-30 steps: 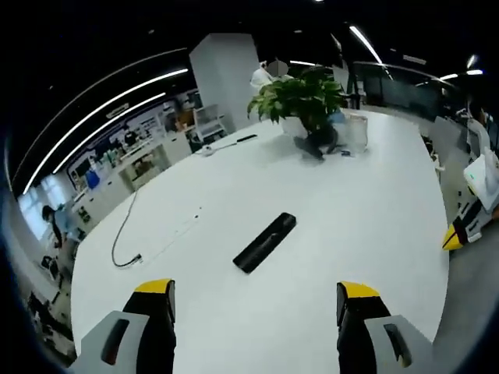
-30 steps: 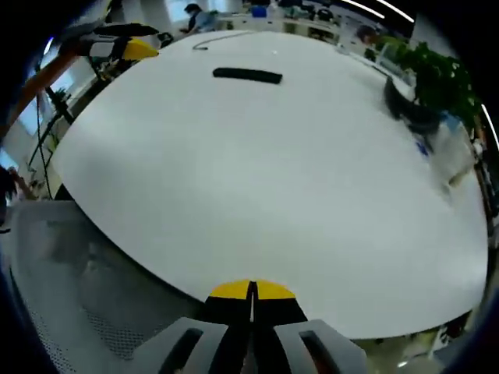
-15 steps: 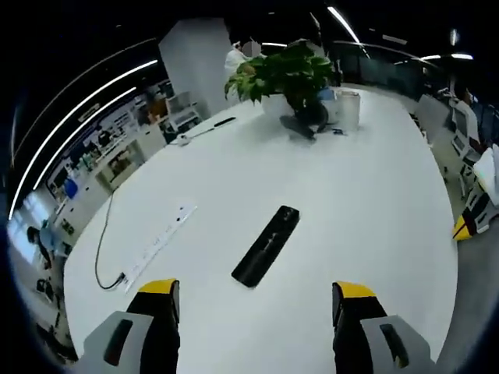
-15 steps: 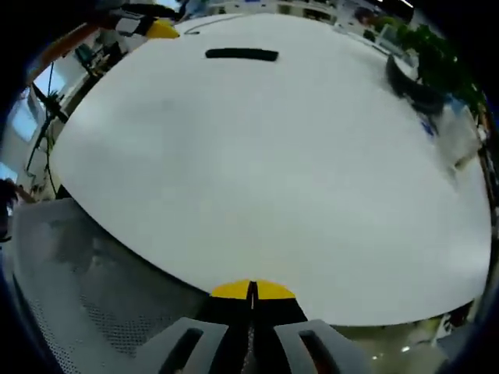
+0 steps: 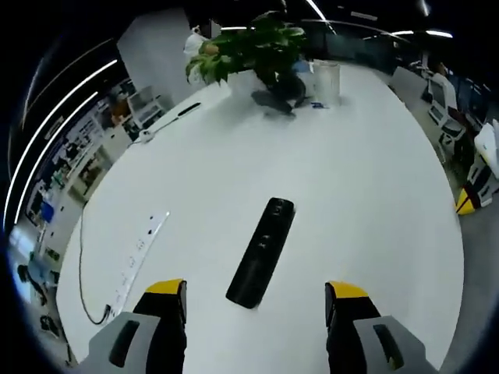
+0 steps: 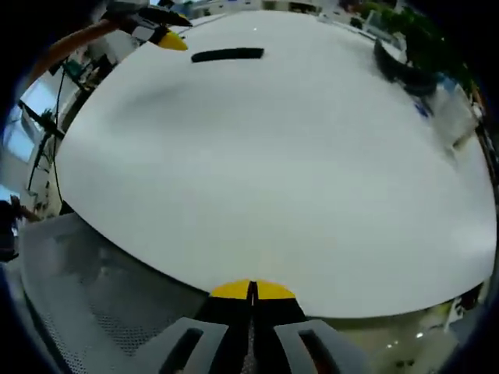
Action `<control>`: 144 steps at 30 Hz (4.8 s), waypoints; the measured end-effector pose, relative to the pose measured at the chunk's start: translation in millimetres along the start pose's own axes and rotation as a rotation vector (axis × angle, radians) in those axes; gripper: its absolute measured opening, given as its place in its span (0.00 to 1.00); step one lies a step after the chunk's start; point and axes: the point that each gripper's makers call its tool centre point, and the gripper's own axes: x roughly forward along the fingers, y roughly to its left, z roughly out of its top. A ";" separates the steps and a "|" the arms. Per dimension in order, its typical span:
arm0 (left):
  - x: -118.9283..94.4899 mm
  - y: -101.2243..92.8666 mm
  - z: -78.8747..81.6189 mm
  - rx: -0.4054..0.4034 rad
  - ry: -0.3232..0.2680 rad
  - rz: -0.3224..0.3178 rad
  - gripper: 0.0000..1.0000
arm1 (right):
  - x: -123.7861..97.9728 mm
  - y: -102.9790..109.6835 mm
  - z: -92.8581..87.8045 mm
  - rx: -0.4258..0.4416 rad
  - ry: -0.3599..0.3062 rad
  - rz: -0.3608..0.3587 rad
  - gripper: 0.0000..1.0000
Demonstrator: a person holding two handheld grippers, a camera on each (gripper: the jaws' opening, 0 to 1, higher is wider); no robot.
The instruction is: Press the specified remote control buttons in sequence, fully releasing each button before pressing the next.
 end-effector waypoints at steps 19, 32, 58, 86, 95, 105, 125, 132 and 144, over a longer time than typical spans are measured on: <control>51.2 19.8 -29.1 0.024 0.182 -0.104 0.61 | 2.1 0.5 -2.9 0.017 0.029 0.003 0.00; 56.1 18.4 -37.3 0.086 0.284 -0.242 0.51 | 2.8 -1.4 -3.6 0.029 0.038 0.001 0.00; 50.5 11.2 -40.3 0.038 0.349 -0.170 0.22 | 1.2 0.5 -1.8 0.036 0.027 0.008 0.00; 30.0 -41.3 -55.4 0.058 0.377 -0.188 0.22 | -3.2 5.4 0.5 0.015 -0.001 0.020 0.00; 25.8 -54.0 -59.8 0.063 0.387 -0.193 0.22 | -4.6 7.4 1.4 0.005 -0.011 0.028 0.00; 20.6 -71.1 -64.2 0.074 0.390 -0.198 0.22 | -5.4 10.2 2.4 -0.009 -0.018 0.037 0.00; 10.1 -105.7 -72.2 0.081 0.395 -0.198 0.22 | -7.1 10.9 5.6 -0.049 -0.041 0.024 0.00; 6.3 -116.9 -74.3 0.080 0.394 -0.199 0.22 | -8.0 11.7 6.4 -0.055 -0.049 0.027 0.00; 0.9 -132.9 -78.0 0.098 0.420 -0.202 0.22 | -9.3 13.2 8.3 -0.075 -0.062 0.029 0.00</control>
